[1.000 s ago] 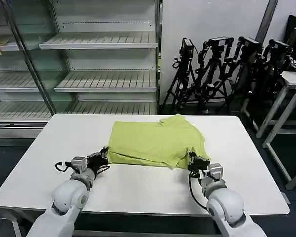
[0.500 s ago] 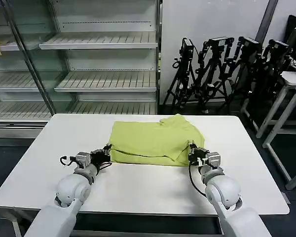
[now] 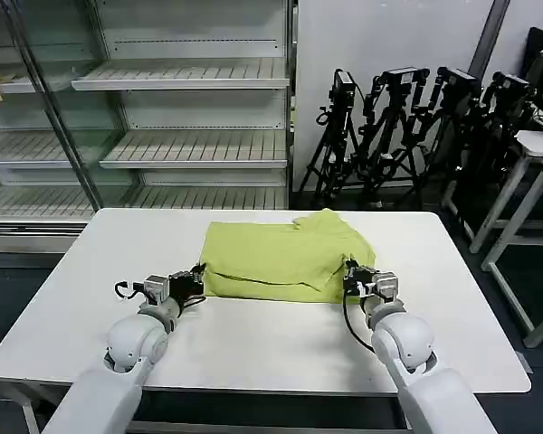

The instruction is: Fold and organize the clothes.

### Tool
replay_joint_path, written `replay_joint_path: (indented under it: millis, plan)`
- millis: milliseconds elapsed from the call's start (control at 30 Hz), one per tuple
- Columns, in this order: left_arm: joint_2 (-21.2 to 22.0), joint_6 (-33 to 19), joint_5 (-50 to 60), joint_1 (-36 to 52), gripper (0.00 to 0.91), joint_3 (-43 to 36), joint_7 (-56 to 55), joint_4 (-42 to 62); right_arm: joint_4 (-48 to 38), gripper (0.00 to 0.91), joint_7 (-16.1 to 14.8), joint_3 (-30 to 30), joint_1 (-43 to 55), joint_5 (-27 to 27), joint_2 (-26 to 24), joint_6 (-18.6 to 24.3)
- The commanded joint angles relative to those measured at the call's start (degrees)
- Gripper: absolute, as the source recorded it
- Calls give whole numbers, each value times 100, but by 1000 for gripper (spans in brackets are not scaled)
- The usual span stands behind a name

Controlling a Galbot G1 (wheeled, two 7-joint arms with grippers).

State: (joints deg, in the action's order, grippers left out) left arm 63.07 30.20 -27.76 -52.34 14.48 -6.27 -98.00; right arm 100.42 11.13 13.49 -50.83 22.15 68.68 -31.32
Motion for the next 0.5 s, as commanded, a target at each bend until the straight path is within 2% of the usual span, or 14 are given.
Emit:
replay_joint_path:
  millis: [33, 233, 267, 300, 500]
  plan:
    - [-10, -8, 42, 31, 20, -8, 25, 83, -205, 0, -11, -16, 70, -70, 5, 34]
    - [-18, -8, 58, 34, 20, -19, 30, 69, -193, 0, -61, -19, 64, -145, 24, 84]
    - [-16, -8, 61, 35, 50, -20, 30, 68, -211, 20, -39, -26, 69, -204, 20, 74]
    - [-16, -8, 62, 36, 907, -21, 28, 67, -232, 907, -28, -26, 68, -237, 19, 67]
    - [-9, 22, 234, 33, 907, -20, -15, 78, -254, 907, -9, 27, 13, -194, 9, 30]
